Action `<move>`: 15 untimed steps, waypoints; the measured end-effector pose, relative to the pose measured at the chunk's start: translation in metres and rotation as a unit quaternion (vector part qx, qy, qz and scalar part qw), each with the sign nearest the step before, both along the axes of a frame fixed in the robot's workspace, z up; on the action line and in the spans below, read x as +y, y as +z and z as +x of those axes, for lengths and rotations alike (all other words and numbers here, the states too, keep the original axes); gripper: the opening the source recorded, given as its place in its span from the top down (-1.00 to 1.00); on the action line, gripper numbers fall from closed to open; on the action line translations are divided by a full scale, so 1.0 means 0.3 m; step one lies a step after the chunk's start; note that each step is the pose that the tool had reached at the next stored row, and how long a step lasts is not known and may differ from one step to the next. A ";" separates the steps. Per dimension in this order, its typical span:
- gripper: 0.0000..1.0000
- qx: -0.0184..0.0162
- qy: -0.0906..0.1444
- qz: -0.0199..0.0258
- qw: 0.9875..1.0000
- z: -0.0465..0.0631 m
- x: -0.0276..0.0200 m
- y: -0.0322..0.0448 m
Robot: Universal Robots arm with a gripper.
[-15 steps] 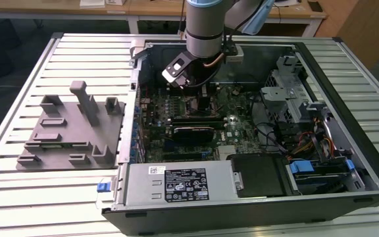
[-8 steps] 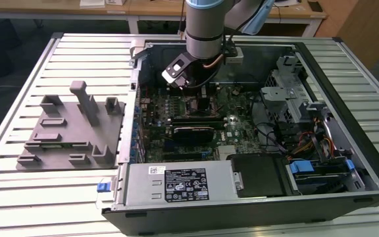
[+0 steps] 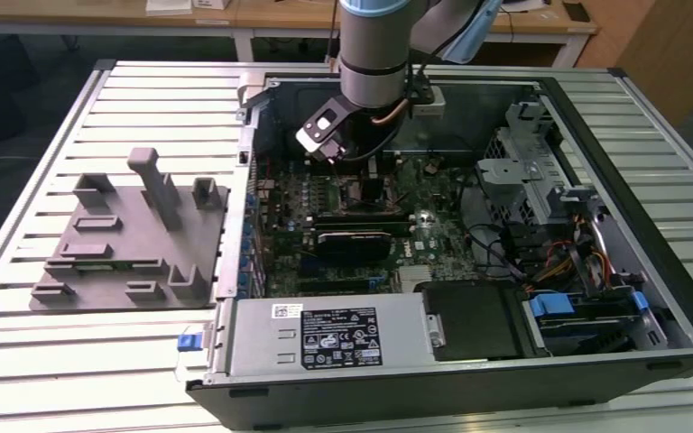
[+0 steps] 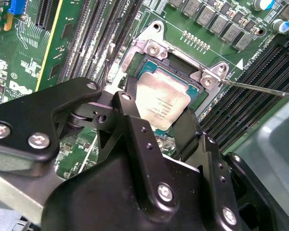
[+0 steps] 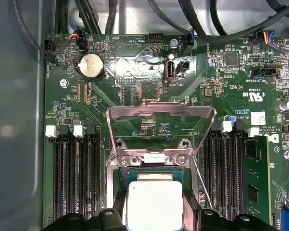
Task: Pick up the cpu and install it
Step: 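Place the cpu into insertion slot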
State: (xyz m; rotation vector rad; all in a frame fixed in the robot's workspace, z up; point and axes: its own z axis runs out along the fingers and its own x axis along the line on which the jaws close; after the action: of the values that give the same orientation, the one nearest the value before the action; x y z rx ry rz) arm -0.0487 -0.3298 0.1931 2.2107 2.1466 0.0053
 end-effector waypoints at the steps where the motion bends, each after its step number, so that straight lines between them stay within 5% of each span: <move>1: -0.08 0.000 0.000 0.000 1.000 0.000 0.000 0.000; 4: -0.22 0.000 0.000 0.000 1.000 0.000 0.000 0.000; 15: -0.22 0.000 0.003 0.000 1.000 0.000 0.000 0.004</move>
State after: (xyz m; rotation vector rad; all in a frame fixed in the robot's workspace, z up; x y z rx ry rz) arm -0.0487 -0.3297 0.1943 2.2053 2.1523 0.0060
